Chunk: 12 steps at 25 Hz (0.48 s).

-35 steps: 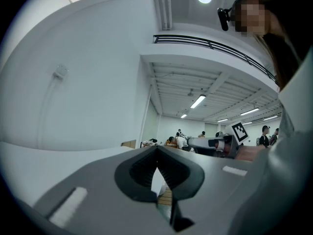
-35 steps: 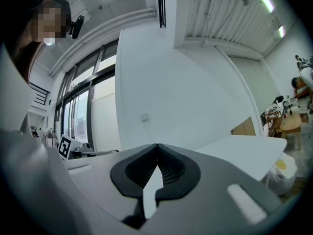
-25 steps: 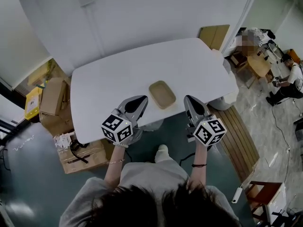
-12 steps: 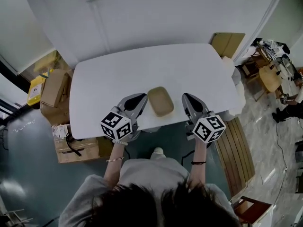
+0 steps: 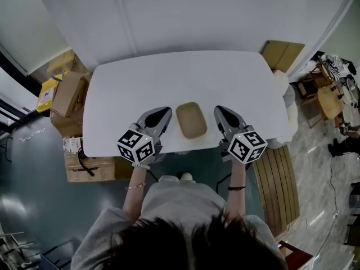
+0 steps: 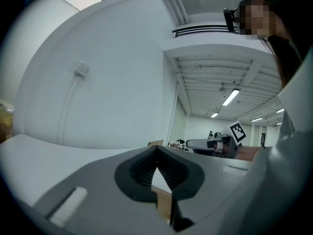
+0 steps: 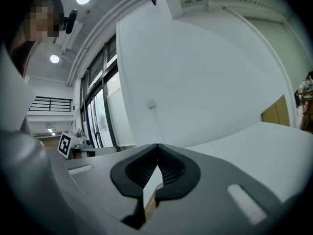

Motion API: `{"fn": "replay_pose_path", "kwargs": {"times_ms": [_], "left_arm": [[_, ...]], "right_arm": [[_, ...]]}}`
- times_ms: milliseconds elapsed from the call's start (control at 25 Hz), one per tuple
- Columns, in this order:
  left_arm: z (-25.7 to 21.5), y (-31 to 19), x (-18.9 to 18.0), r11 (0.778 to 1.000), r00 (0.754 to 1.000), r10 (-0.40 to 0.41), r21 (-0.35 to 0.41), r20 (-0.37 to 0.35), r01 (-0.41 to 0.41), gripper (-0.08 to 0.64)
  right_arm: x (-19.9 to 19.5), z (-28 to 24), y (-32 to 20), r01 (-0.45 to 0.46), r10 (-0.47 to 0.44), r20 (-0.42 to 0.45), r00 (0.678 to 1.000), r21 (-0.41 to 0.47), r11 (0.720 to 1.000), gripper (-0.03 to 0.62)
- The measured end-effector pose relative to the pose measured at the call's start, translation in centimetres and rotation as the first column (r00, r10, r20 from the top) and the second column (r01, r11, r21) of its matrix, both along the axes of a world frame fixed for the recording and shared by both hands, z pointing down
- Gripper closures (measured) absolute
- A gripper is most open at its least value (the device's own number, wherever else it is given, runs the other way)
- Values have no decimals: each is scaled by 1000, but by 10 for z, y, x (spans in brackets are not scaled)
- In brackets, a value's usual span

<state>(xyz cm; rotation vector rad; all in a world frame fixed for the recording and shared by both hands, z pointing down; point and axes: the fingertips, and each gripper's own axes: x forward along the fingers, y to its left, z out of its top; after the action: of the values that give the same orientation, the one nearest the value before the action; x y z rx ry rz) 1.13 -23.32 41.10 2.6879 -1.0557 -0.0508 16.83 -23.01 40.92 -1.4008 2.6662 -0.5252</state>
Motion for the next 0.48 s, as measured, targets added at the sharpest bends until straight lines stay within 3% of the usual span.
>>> {"fn": "replay_pose_path", "kwargs": {"times_ms": [480], "left_arm": [[41, -13, 5, 993, 999, 31, -114, 40, -26, 569]], "right_arm": [[-12, 42, -24, 30, -32, -9, 999, -112, 993, 580]]}}
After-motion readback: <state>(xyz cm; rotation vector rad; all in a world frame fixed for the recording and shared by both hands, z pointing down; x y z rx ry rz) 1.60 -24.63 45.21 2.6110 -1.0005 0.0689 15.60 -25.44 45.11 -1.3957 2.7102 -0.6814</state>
